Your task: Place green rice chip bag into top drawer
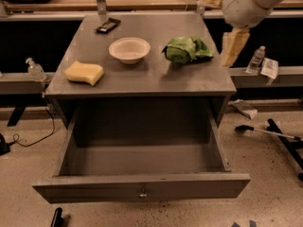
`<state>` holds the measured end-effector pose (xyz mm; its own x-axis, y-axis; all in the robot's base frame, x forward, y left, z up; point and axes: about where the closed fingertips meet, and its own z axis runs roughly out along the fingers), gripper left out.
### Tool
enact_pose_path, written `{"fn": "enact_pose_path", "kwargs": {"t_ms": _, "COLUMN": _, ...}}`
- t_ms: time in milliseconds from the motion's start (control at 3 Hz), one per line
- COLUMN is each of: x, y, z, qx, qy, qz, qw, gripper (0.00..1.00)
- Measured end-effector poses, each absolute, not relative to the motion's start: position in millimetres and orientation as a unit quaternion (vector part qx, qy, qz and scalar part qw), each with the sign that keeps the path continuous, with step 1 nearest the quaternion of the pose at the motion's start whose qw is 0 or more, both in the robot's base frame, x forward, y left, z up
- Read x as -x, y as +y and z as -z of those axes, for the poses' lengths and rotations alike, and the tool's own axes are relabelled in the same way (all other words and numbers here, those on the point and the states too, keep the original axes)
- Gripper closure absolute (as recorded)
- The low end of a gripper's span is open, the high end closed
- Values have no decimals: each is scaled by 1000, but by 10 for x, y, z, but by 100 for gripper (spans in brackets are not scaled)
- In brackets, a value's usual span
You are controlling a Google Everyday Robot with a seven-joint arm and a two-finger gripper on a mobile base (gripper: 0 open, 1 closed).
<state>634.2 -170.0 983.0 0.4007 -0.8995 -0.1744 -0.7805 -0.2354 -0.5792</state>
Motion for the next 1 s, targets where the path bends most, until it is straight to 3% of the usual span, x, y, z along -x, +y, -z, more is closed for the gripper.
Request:
{"fn": "enact_pose_path", "kwargs": {"t_ms": 333, "x": -6800, "y": -1499, "z": -9735, "qx": 773, "qy": 541, "qz": 82, "qw": 321, "gripper": 0}}
{"fn": "enact_pose_path", "kwargs": {"t_ms": 1000, "x": -6942, "y": -1495, "z": -9609, "qx": 780, "qy": 519, "qz": 81, "qw": 340, "gripper": 0}}
